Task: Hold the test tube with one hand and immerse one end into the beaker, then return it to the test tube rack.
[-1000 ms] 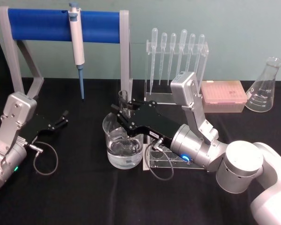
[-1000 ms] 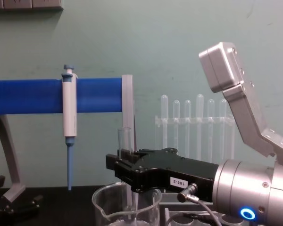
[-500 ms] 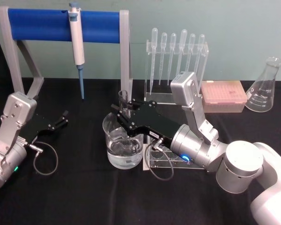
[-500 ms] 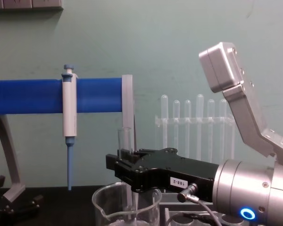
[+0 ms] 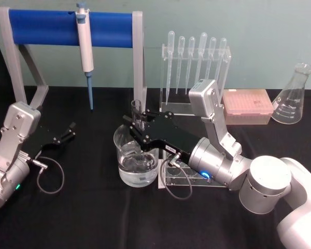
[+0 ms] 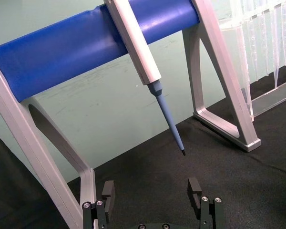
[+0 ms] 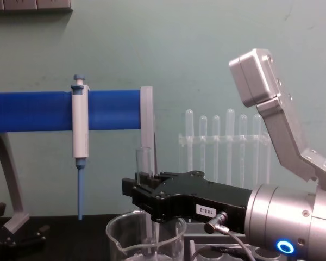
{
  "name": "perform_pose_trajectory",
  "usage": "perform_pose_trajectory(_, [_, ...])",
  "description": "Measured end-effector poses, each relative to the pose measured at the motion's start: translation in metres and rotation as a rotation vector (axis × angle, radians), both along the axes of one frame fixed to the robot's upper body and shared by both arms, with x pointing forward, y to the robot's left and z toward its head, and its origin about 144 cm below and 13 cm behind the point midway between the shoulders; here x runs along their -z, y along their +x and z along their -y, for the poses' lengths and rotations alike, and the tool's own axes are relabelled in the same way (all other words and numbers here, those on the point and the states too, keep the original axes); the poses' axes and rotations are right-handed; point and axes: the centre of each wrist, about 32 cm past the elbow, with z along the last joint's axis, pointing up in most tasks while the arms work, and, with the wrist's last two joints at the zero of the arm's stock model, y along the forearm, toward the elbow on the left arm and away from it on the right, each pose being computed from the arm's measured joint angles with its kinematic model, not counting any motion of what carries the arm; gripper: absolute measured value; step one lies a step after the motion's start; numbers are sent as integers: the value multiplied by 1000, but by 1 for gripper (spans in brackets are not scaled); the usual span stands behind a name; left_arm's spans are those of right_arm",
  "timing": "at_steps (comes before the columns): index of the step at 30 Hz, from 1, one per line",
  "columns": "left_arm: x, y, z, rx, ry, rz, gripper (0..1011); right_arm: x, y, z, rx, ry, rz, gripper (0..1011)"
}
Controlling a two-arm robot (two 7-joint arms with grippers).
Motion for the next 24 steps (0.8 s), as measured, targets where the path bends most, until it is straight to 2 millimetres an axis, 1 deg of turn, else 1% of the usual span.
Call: perform_pose_trajectory(24, [0,0,0,0,0,0,1000,0,0,0,0,0,0,226])
